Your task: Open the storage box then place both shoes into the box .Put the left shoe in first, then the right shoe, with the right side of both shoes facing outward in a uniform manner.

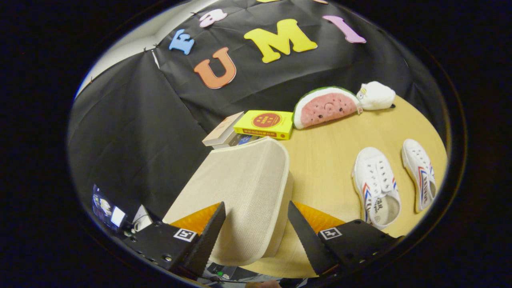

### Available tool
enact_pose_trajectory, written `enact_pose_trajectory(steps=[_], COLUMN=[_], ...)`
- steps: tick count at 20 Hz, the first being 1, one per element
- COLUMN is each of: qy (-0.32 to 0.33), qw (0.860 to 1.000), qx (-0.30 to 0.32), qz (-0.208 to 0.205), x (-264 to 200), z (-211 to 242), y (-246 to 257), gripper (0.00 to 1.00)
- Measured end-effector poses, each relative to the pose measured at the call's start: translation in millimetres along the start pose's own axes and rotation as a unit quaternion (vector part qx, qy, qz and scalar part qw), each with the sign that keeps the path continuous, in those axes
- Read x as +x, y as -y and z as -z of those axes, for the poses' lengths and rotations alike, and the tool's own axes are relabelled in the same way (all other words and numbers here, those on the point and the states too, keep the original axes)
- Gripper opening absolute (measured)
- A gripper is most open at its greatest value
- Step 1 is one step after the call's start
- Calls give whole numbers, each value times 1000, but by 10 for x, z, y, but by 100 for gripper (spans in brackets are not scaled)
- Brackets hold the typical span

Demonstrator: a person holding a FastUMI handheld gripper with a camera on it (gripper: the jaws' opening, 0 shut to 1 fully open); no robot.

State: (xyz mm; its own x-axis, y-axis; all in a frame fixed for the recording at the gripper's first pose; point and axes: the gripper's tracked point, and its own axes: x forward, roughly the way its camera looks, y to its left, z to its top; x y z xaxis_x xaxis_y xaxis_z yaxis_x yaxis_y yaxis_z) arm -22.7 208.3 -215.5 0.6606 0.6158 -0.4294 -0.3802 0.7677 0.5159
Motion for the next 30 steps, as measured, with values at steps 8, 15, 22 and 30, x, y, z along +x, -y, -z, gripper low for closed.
enact_pose_trajectory(steps=[8, 15, 22, 30], qy=[-43, -68, -68, -89], qw=[996, 993, 995, 993], qx=[59, 86, 58, 1], qz=[-47, -47, -36, -74], x=[149, 27, -170, -300], z=[81, -11, -134, -114], y=[-102, -10, 33, -319], gripper=[95, 77, 34, 28])
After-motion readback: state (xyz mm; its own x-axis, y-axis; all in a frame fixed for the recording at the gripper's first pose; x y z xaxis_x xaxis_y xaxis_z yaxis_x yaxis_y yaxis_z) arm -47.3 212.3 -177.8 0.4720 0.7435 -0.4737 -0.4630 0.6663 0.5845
